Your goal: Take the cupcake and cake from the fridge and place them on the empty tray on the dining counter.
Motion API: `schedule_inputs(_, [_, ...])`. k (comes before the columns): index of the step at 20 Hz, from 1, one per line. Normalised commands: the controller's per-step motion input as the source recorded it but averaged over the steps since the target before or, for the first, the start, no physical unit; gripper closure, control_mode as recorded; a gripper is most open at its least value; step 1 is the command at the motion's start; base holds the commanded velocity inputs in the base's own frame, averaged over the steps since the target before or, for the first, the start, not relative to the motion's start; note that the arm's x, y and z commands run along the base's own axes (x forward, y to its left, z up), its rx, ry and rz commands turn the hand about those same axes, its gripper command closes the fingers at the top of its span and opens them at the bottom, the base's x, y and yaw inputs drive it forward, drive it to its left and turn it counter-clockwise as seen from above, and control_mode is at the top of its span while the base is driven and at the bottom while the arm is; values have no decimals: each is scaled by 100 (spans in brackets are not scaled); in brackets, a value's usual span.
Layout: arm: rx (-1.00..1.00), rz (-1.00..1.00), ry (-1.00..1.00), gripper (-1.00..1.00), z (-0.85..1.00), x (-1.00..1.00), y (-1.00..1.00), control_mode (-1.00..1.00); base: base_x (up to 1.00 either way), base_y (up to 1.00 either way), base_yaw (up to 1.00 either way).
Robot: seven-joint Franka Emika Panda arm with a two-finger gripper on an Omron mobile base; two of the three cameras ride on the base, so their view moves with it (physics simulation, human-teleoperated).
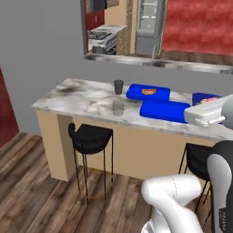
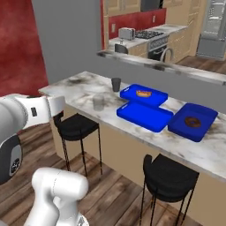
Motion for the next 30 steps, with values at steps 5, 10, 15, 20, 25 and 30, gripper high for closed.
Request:
schedule_inputs(5, [0,0,0,100,0,0,0,100,11,-15,-24])
schedule_inputs(10, [0,0,0,100,0,0,0,100,28,-3,-25])
schedule_inputs(15, [0,0,0,100,0,0,0,100,50,14,-32])
schedule_inputs(20, [0,0,0,100,0,0,0,100,49,17,-33])
schedule_inputs(25, [0,0,0,100,0,0,0,100,42,32,-29])
schedule_inputs(30, [0,0,0,100,0,0,0,100,33,66,-20])
